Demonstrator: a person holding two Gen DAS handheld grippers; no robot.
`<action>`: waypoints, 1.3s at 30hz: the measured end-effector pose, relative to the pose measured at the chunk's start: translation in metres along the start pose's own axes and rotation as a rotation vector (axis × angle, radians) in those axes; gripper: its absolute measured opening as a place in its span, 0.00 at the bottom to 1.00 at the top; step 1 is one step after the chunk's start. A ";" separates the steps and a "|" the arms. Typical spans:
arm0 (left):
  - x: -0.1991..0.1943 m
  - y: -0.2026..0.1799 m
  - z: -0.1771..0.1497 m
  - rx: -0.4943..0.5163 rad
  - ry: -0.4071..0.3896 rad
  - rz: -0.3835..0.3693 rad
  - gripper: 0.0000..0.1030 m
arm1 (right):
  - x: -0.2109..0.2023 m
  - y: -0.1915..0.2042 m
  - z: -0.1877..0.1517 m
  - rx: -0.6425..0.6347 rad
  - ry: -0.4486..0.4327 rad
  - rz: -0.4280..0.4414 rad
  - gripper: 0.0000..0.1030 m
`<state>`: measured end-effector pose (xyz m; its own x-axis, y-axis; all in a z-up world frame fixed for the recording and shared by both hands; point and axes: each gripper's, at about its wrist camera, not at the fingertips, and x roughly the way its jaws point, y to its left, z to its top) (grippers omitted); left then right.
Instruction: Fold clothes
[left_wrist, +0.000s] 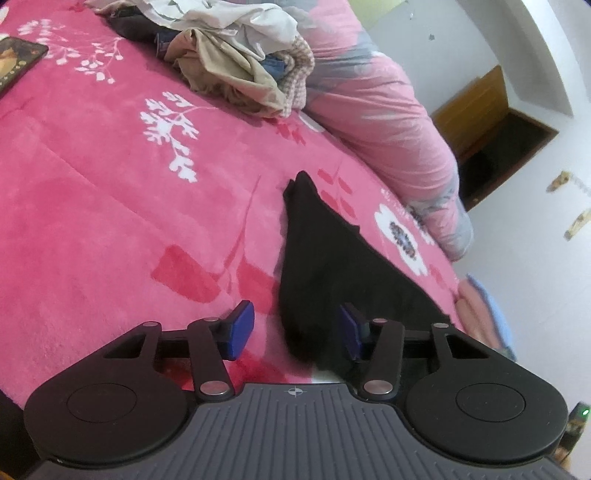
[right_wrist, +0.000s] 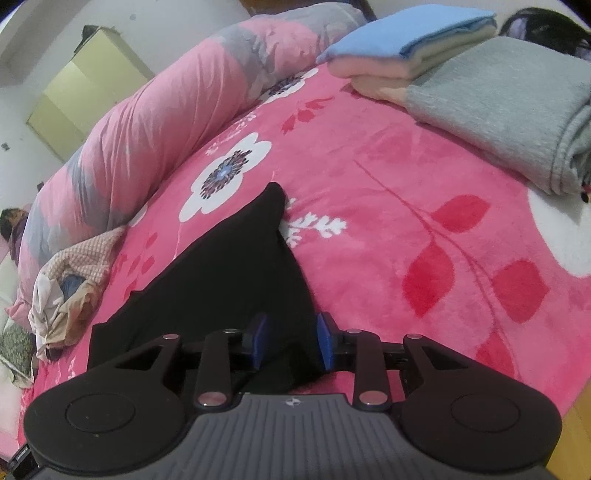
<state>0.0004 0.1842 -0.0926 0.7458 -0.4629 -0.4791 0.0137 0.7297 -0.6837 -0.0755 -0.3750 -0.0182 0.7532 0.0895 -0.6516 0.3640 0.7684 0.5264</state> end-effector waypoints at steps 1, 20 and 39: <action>0.000 -0.001 0.001 0.000 -0.001 -0.006 0.48 | 0.000 -0.002 0.000 0.008 -0.001 0.002 0.31; 0.025 -0.014 -0.005 0.019 0.058 0.035 0.23 | 0.017 -0.033 0.000 0.066 0.044 0.099 0.31; 0.023 -0.012 -0.004 0.138 0.106 0.088 0.03 | 0.004 -0.055 -0.019 0.090 0.071 0.158 0.09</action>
<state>0.0147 0.1626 -0.0974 0.6735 -0.4399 -0.5940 0.0482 0.8281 -0.5585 -0.1028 -0.4052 -0.0600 0.7654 0.2512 -0.5926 0.2945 0.6819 0.6695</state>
